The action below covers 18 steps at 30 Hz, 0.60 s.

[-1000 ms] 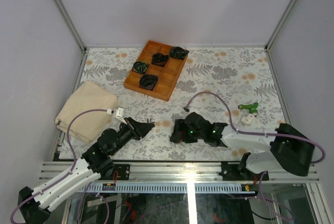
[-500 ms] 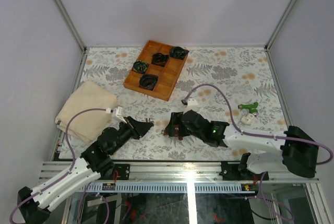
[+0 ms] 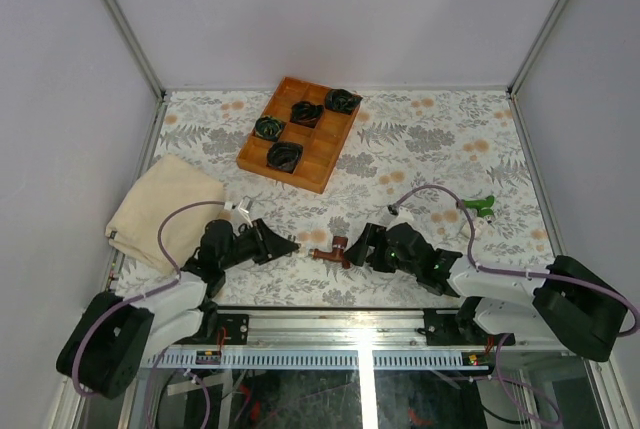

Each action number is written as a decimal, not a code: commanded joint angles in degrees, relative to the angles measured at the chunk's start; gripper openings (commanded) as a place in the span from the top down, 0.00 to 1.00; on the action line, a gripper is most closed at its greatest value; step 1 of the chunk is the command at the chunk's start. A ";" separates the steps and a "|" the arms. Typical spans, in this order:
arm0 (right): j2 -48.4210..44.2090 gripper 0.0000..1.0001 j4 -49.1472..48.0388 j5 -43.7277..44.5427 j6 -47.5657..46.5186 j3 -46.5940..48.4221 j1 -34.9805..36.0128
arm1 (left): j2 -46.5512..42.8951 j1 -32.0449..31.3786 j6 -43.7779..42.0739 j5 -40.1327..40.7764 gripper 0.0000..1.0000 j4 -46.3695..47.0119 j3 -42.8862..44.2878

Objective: Install the water faucets

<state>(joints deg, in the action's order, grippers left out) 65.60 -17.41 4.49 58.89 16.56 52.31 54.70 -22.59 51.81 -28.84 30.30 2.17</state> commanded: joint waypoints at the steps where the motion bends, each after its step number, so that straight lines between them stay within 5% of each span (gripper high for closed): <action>1: 3.01 0.19 -13.74 -5.23 2.66 -1.37 -1.35 | 6.84 0.73 0.90 -11.12 1.00 17.82 0.59; 18: 16.34 0.25 -32.91 -11.81 9.33 -5.09 -4.33 | 24.40 0.79 -1.51 -12.39 1.00 23.16 5.21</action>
<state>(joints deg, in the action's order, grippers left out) 78.11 -42.85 -4.58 65.63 12.25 48.45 77.32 -22.06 51.72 -40.47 48.10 6.11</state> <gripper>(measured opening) 0.765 0.244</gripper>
